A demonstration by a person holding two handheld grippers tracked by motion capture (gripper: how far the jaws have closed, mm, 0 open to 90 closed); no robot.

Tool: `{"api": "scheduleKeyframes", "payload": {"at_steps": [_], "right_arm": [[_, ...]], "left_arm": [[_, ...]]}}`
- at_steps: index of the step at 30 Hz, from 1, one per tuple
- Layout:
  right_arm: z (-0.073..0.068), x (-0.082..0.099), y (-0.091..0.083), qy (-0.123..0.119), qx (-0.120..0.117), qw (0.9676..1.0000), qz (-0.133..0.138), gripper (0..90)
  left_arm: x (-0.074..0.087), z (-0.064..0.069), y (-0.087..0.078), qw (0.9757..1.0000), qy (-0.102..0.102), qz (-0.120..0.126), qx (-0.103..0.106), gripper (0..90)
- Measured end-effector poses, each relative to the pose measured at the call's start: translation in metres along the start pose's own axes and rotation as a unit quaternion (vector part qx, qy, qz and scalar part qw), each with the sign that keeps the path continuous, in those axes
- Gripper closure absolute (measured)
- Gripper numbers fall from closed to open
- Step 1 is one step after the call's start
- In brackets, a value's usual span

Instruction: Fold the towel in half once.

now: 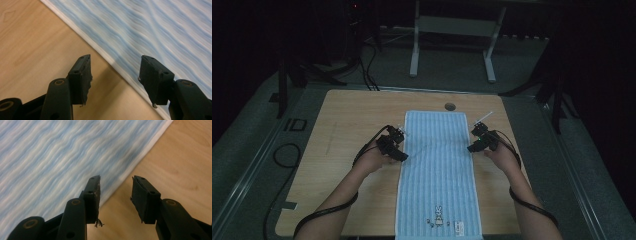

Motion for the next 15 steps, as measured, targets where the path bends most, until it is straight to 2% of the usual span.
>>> {"api": "scheduleKeyframes", "payload": {"at_steps": [4,8,11,13,15], "right_arm": [[0.001,-0.012,0.013,0.007,0.008,0.9998,-0.019,58.3],[0.002,-0.016,0.022,0.013,0.015,0.9993,-0.032,60.1],[0.002,-0.017,0.031,0.015,0.016,0.9982,-0.055,62.7],[0.005,-0.017,0.032,0.026,0.008,0.9980,-0.057,65.3],[0.006,-0.017,0.031,0.029,0.002,0.9976,-0.062,66.5]], "left_arm": [[-0.007,-0.009,0.016,0.9998,-0.006,-0.016,-0.012,43.1],[-0.012,-0.017,0.021,0.9995,-0.013,-0.023,-0.019,44.0],[-0.018,-0.023,0.026,0.9993,-0.012,-0.029,-0.021,45.4],[-0.019,-0.024,0.030,0.9990,-0.005,-0.038,-0.023,47.5],[-0.019,-0.023,0.033,0.9990,-0.007,-0.042,-0.017,48.0]]}}
Point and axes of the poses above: each handheld gripper's, and its own axes: y roughly forward along the jaws, x roughly out of its underside, z roughly to its right, the point moved 1 cm from there along y, roughly forward along the jaws, and after that the axes turned 12 degrees about y, right-handed, at the moved point
